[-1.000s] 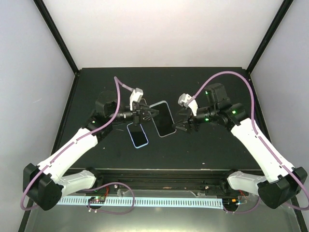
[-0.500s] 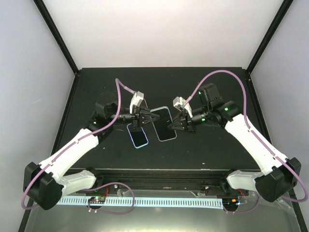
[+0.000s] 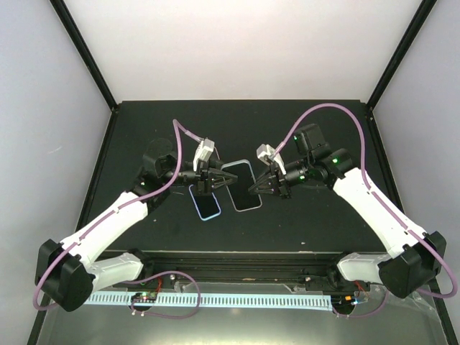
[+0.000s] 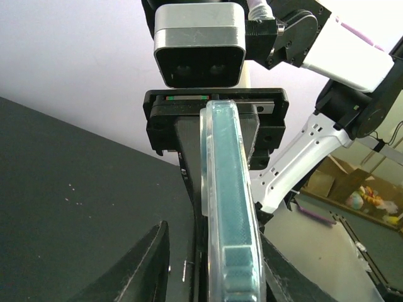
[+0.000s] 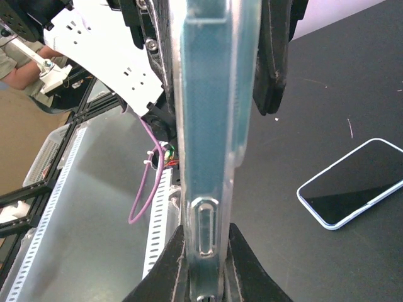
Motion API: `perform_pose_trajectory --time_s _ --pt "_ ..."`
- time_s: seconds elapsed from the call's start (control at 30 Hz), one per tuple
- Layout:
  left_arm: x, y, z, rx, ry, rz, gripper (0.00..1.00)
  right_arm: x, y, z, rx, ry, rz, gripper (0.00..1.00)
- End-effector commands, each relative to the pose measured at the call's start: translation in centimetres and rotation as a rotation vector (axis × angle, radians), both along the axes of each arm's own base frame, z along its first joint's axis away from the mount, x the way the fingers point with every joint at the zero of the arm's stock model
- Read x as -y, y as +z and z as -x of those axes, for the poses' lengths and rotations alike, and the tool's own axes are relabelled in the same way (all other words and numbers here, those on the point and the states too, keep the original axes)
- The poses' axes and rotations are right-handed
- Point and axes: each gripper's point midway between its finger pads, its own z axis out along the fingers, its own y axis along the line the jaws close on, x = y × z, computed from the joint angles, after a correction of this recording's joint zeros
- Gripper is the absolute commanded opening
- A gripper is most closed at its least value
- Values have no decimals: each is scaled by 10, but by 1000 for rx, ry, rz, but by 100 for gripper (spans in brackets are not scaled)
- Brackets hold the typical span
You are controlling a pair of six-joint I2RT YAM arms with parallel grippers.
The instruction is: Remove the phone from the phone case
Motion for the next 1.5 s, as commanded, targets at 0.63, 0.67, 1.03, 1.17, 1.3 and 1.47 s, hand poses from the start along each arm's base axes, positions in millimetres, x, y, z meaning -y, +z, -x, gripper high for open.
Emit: perform_pose_trajectory --time_s 0.63,0.67,1.03,1.17,1.3,1.47 --pt "-5 50 4 43 -89 54 2 28 -17 26 225 146 154 63" --pt "-5 52 6 50 -105 59 2 29 -18 27 237 147 164 62" --pt "-7 50 17 40 -179 62 1 25 -24 37 314 218 191 46" --pt "-6 44 17 21 -185 58 1 17 -19 42 297 245 163 41" --pt "-7 42 19 13 -194 59 2 13 -11 43 283 253 130 35" --pt "-6 41 20 -5 -225 57 2 13 -9 41 312 261 133 27"
